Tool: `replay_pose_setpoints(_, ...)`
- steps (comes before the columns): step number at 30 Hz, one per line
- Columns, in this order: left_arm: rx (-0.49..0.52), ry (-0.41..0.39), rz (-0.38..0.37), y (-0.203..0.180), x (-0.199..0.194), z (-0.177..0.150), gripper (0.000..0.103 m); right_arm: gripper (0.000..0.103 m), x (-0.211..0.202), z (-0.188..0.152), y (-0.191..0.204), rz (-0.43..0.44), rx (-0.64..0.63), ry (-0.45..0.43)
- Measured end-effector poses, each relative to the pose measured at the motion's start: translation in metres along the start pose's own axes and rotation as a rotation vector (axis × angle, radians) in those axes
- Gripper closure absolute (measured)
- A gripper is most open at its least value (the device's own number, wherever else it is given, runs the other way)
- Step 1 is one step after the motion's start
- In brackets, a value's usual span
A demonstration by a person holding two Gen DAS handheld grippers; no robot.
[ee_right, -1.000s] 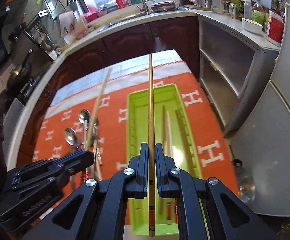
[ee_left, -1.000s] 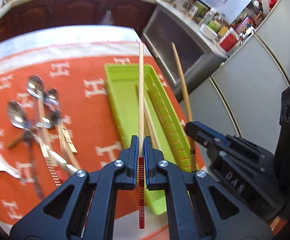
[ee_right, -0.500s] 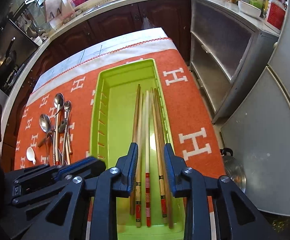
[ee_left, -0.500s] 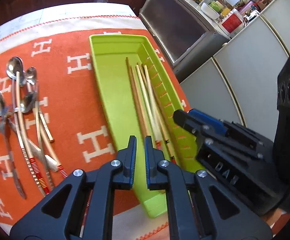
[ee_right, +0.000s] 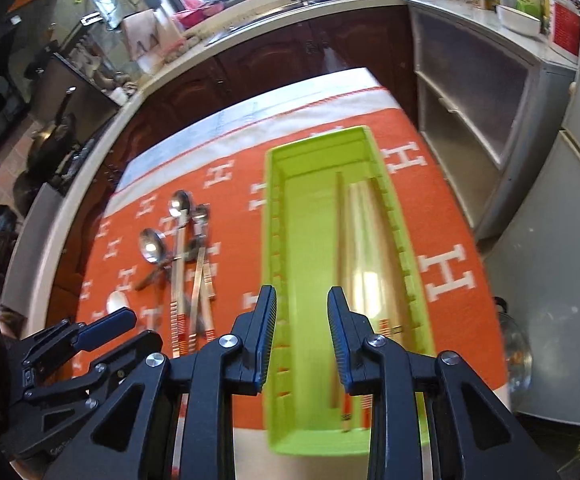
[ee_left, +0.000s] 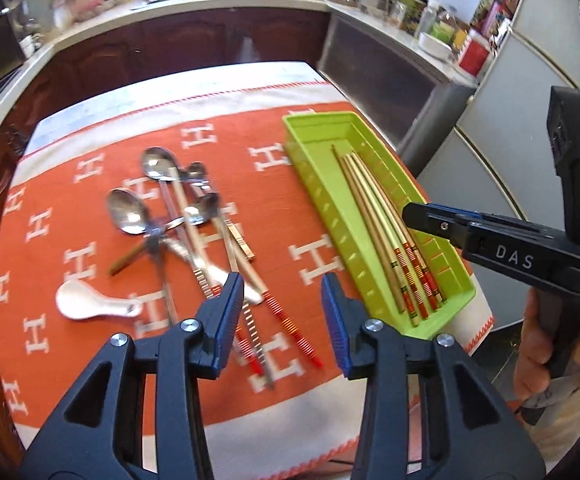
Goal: Organize utensils
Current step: 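Withdraw both open tools from the tray back over the pile, then close the left tool on the white ceramic spoon while the right tool grasps a fork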
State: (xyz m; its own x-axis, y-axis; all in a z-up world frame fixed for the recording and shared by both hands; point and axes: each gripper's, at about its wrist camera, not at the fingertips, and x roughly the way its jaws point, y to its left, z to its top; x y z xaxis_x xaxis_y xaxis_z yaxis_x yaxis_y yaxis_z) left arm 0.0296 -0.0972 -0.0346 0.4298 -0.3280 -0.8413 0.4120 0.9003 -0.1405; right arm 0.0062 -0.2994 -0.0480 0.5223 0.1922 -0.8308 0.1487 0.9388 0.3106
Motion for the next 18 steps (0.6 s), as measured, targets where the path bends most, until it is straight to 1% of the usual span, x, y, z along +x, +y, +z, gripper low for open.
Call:
replay_pose_setpoints(3, -0.026, -0.026, 0.030, 0.019, -0.020, -0.012, 0.066, 0.076, -0.002, -0.003, 0.022, 0.026, -0.035, 0.009)
replay_pose_setpoints(8, -0.098, -0.025, 0.049, 0.052, -0.038, -0.030, 0.066, 0.076, 0.003, -0.011, 0.063, 0.082, -0.084, 0.032)
replay_pose_setpoints(13, -0.191, -0.022, 0.079, 0.094, -0.047, -0.050, 0.066, 0.076, 0.009, -0.023, 0.103, 0.109, -0.153, 0.060)
replay_pose_setpoints(18, -0.298, -0.028, 0.104, 0.140, -0.048, -0.067, 0.066, 0.076, 0.014, -0.031, 0.132, 0.121, -0.199, 0.080)
